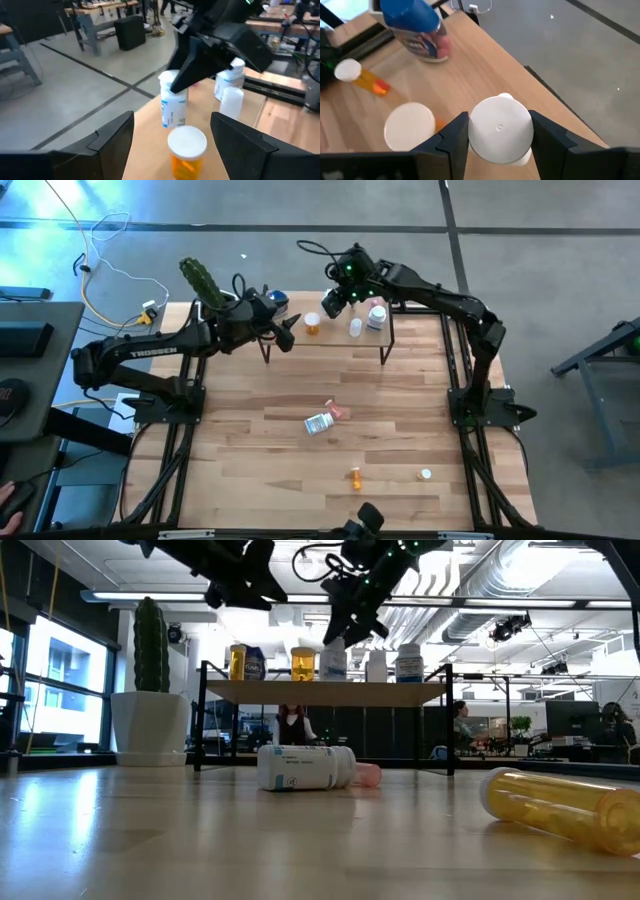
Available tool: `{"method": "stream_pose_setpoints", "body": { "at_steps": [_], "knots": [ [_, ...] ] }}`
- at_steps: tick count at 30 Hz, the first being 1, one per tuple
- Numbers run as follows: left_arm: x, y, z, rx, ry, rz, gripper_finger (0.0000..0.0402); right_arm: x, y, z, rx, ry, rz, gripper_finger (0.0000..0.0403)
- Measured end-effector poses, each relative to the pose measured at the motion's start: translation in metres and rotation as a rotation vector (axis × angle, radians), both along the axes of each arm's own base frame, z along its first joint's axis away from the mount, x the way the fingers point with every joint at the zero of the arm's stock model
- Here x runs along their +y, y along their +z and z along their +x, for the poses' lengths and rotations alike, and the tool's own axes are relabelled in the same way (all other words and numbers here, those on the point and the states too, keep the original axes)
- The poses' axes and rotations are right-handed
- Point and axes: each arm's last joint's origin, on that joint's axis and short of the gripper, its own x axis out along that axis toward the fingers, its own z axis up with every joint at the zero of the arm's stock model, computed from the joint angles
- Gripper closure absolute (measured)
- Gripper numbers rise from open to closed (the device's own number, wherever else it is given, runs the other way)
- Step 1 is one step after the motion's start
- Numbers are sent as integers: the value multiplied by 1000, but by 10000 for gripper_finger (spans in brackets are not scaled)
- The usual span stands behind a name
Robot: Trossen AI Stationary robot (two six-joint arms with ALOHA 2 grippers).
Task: Pick and place medicine bottles onto shelf by color
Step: Put the top big white pill bottle on the shelf, then put the yellow pill bottle on the shelf
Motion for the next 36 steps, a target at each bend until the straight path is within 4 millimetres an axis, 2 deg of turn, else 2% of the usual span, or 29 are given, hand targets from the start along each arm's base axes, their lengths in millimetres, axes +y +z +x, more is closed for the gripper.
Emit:
{"method": "stream_pose_setpoints", "body": {
  "at_steps": [9, 17, 25, 29, 36],
  "knots": [
    [-3, -1, 1, 9, -28, -9, 147, -5, -17, 6, 67, -28, 6, 245],
    [-3, -1, 1, 35, -36, 15, 147, -4, -18, 5, 77, -27, 12, 242],
    [-3, -2, 2, 36, -54, 10, 147, -4, -17, 5, 79, -30, 9, 187],
    [-5, -2, 2, 35, -74, 6, 147, -5, -3, 3, 54, -38, 3, 164],
    [-12, -3, 5, 51, -101, 8, 147, -4, 26, -1, 13, -37, -25, 160]
  ]
}}
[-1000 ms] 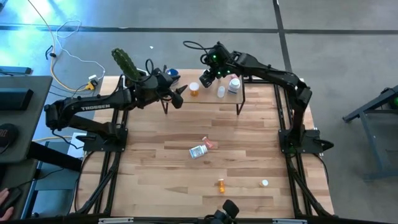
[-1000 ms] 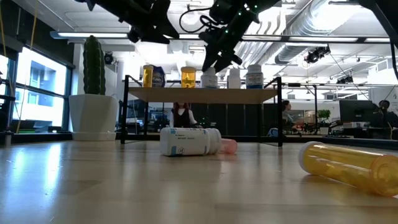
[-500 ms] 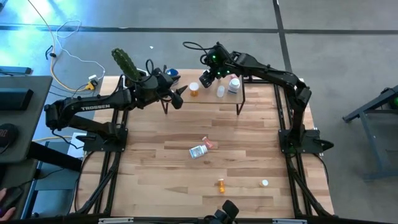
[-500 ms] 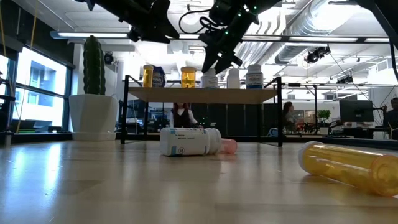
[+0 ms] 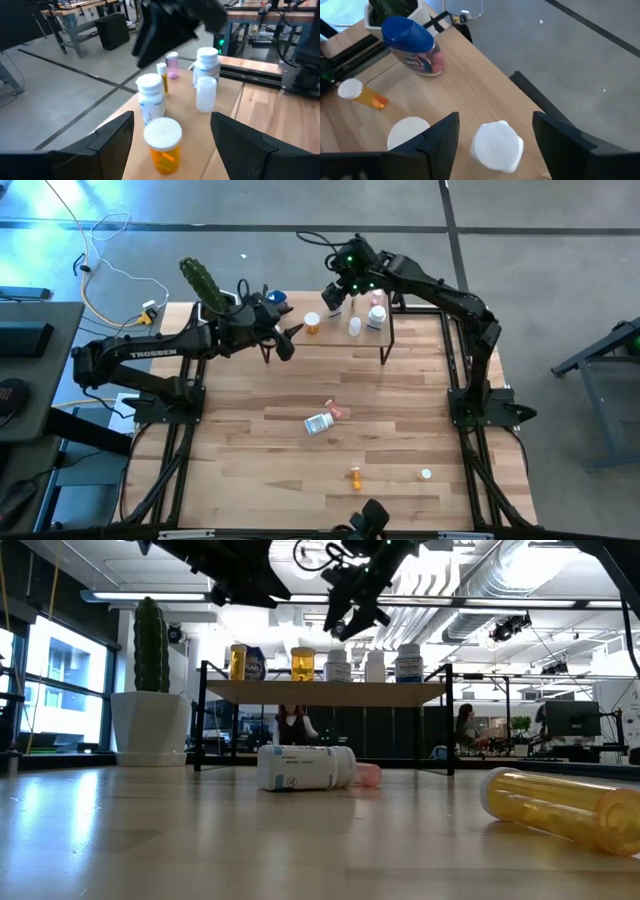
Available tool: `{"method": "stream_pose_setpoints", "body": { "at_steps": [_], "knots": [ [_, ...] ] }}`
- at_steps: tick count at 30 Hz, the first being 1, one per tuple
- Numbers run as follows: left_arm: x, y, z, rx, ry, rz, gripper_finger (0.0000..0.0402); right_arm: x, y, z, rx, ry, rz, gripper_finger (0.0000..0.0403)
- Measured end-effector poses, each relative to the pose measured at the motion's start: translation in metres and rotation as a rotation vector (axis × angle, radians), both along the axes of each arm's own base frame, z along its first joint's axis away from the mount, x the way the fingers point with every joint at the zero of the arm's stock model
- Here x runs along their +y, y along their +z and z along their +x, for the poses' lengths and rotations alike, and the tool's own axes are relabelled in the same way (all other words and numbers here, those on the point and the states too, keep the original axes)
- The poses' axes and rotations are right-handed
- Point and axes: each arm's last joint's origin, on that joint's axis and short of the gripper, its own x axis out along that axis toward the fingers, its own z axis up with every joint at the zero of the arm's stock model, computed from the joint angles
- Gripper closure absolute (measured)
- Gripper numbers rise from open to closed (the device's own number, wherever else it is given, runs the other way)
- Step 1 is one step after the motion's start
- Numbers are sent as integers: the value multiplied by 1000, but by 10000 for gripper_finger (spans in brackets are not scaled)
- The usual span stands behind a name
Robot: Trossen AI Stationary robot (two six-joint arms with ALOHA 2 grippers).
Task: Pick and place medicine bottles onto shelf by color
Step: Put the yellow pill bottle on the shelf
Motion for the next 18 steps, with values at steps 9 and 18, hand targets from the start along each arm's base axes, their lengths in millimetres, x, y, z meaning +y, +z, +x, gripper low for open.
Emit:
{"method": "stream_pose_setpoints", "body": {
  "at_steps": [9, 18],
  "knots": [
    [-19, -9, 5, 92, -65, -32, 147, 8, 23, -9, 22, 7, 13, 160],
    [-47, -13, 12, 105, -174, -91, 147, 39, 32, -18, 149, 145, 34, 160]
  ]
}}
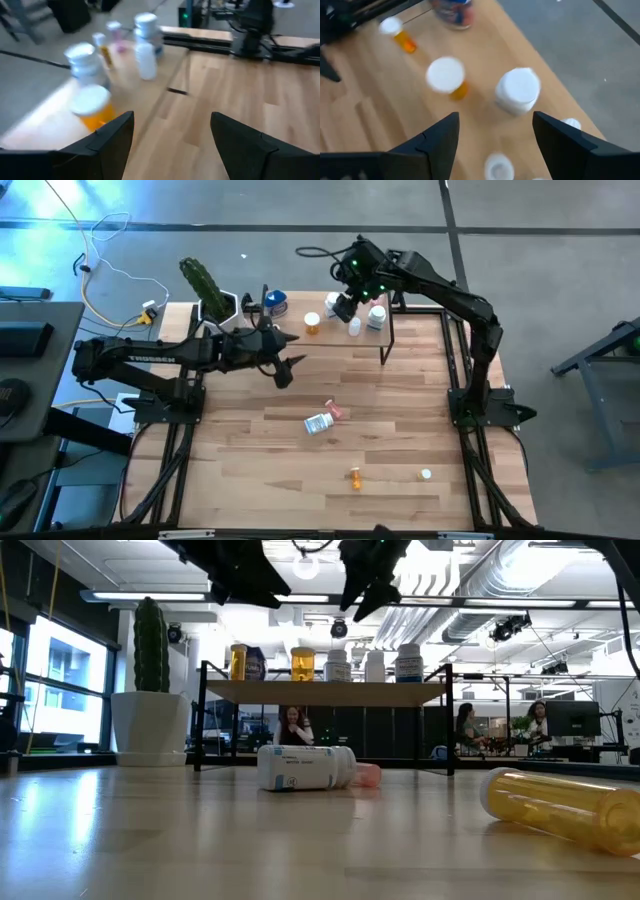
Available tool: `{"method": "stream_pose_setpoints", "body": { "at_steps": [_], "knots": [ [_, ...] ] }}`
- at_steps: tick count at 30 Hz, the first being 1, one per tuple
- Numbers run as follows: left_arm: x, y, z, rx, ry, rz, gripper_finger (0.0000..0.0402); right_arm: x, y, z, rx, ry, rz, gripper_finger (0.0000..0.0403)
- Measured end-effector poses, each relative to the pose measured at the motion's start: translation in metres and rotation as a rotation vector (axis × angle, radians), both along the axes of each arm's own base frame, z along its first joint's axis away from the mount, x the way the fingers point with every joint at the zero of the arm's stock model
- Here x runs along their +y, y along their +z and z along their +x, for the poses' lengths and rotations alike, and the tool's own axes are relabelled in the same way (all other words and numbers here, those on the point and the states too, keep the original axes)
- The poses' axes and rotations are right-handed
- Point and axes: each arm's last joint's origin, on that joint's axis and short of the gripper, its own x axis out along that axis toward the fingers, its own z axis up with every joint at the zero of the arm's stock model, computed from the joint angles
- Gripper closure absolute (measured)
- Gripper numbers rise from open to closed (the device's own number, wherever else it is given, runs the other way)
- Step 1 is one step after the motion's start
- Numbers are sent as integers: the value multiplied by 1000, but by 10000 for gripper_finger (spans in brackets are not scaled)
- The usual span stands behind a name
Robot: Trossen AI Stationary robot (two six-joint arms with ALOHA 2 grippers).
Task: Pick and place medicine bottles onto shelf by color
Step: Put the yellow pill bottle on the shelf
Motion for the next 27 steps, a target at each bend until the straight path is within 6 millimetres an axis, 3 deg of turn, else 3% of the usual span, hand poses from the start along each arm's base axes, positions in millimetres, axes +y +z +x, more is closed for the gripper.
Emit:
{"method": "stream_pose_setpoints", "body": {
  "at_steps": [13, 27],
  "knots": [
    [-37, -4, 6, -89, -181, -401, 147, 63, 34, -39, 8, 217, -24, 160],
    [-74, -15, 1, 22, -219, -573, 147, 126, -20, -93, -56, 186, 140, 160]
  ]
}}
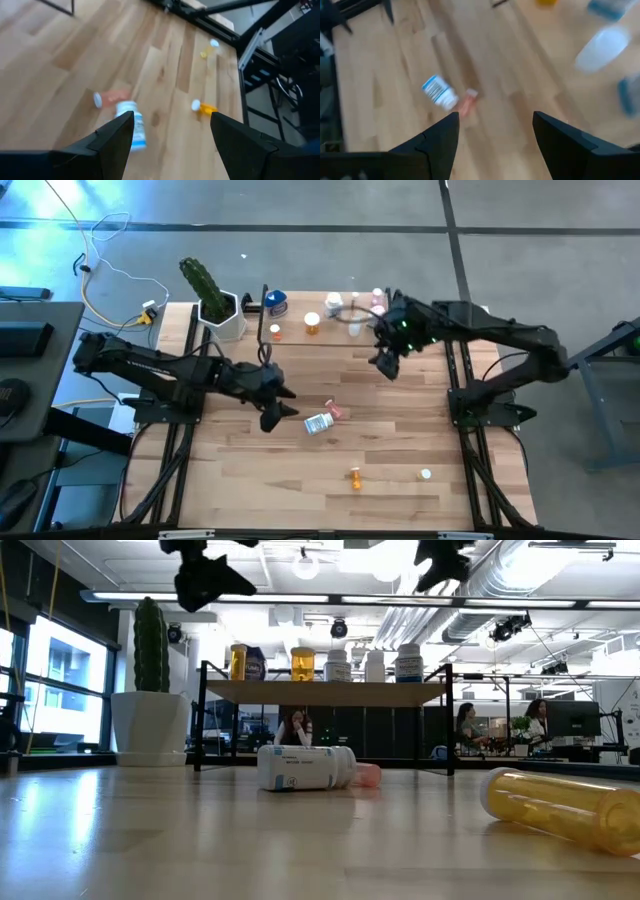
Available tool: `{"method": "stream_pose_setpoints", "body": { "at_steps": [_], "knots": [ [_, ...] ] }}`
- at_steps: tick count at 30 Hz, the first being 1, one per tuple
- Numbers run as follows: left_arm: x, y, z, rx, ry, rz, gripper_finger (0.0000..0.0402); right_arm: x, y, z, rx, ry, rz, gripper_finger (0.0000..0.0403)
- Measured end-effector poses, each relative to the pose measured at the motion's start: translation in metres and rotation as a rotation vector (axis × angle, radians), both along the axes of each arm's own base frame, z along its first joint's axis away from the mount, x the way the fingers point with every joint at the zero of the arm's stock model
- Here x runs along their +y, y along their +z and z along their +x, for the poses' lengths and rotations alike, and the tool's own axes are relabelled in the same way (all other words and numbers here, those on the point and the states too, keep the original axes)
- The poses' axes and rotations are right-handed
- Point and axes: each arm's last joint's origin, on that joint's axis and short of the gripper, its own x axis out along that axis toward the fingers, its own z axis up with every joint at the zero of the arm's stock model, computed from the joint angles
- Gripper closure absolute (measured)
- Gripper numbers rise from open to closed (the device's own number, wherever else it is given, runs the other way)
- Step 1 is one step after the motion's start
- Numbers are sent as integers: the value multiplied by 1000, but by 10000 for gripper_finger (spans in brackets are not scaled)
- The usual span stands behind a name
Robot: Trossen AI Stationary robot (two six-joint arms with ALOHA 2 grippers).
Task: Pick and place medicine bottles onto shelf by color
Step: Put the yellow pill bottle on the shelf
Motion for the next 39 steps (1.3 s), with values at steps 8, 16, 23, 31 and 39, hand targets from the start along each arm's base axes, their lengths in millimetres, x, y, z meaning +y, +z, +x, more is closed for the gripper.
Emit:
{"method": "stream_pose_setpoints", "body": {
  "at_steps": [8, 16, 23, 31, 39],
  "knots": [
    [-12, -2, -2, 27, 13, -5, 147, 44, -36, -34, 80, -41, 167, 160],
    [-13, -2, -3, 27, 36, -19, 147, 81, -73, -61, 197, -162, 346, 160],
    [-13, -2, -2, 26, 39, -24, 147, 116, -88, -74, 272, -97, 337, 160],
    [-13, -3, -2, 26, 39, -24, 147, 149, -99, -93, 299, 4, 275, 160],
    [-12, -3, -2, 25, 50, -17, 147, 171, -105, -108, 325, 76, 258, 160]
  ]
}}
